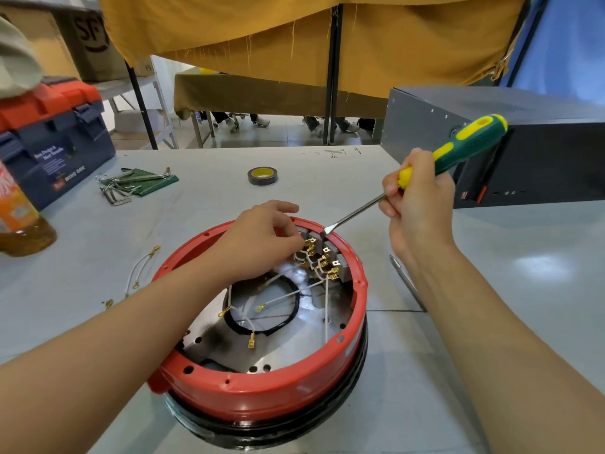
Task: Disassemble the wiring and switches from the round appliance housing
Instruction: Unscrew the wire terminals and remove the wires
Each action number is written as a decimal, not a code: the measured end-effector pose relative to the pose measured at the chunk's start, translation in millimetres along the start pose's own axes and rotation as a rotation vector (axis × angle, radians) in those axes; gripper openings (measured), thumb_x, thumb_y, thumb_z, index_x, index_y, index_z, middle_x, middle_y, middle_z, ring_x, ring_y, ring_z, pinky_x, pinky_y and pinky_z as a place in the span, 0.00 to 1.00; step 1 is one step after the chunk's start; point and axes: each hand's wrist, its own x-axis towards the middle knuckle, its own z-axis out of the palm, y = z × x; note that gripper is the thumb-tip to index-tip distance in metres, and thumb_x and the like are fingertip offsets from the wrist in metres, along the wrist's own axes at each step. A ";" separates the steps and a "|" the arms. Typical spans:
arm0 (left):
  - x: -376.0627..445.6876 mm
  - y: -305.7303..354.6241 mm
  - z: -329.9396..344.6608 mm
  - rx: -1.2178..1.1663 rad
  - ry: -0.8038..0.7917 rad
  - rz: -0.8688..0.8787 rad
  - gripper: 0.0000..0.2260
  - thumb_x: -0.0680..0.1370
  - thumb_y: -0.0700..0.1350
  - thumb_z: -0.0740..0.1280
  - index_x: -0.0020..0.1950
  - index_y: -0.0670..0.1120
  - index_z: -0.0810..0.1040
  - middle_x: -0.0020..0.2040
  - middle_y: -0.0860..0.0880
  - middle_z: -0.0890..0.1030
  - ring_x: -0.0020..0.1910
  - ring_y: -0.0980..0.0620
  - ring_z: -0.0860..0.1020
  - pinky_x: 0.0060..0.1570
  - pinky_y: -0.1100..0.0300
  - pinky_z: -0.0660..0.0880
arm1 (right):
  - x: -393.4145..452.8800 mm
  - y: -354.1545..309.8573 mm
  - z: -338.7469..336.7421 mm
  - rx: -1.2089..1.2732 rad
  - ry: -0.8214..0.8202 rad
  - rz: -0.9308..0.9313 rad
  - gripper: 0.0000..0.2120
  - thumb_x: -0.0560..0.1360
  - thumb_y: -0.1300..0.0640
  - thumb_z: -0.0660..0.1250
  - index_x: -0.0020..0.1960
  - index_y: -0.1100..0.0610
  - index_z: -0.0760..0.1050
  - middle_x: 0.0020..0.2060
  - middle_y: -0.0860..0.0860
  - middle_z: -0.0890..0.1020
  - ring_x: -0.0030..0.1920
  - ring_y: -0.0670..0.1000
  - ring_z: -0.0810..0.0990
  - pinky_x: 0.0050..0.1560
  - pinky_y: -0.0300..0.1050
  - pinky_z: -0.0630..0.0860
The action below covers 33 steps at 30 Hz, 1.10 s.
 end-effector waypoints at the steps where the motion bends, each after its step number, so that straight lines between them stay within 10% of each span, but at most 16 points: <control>1: -0.1 0.2 -1.3 -0.034 0.001 -0.011 0.08 0.74 0.42 0.69 0.34 0.47 0.81 0.65 0.56 0.73 0.57 0.58 0.74 0.57 0.55 0.71 | -1.0 0.3 0.1 -0.001 -0.005 0.005 0.14 0.77 0.61 0.56 0.33 0.55 0.62 0.19 0.45 0.66 0.22 0.43 0.67 0.21 0.34 0.59; 15: -22.1 -7.2 -52.6 -0.409 0.084 -0.196 0.03 0.76 0.36 0.67 0.43 0.39 0.79 0.30 0.47 0.82 0.27 0.55 0.79 0.29 0.67 0.75 | -14.4 7.4 6.9 -0.019 -0.080 0.046 0.14 0.79 0.59 0.57 0.34 0.56 0.65 0.19 0.46 0.68 0.22 0.44 0.68 0.21 0.36 0.64; 33: -110.1 -123.6 -105.1 -0.316 0.299 -0.659 0.02 0.74 0.35 0.69 0.45 0.38 0.81 0.31 0.44 0.83 0.25 0.54 0.80 0.25 0.66 0.75 | -17.7 11.6 12.6 -0.024 -0.059 0.166 0.11 0.78 0.57 0.57 0.37 0.54 0.66 0.21 0.48 0.67 0.23 0.43 0.70 0.25 0.34 0.68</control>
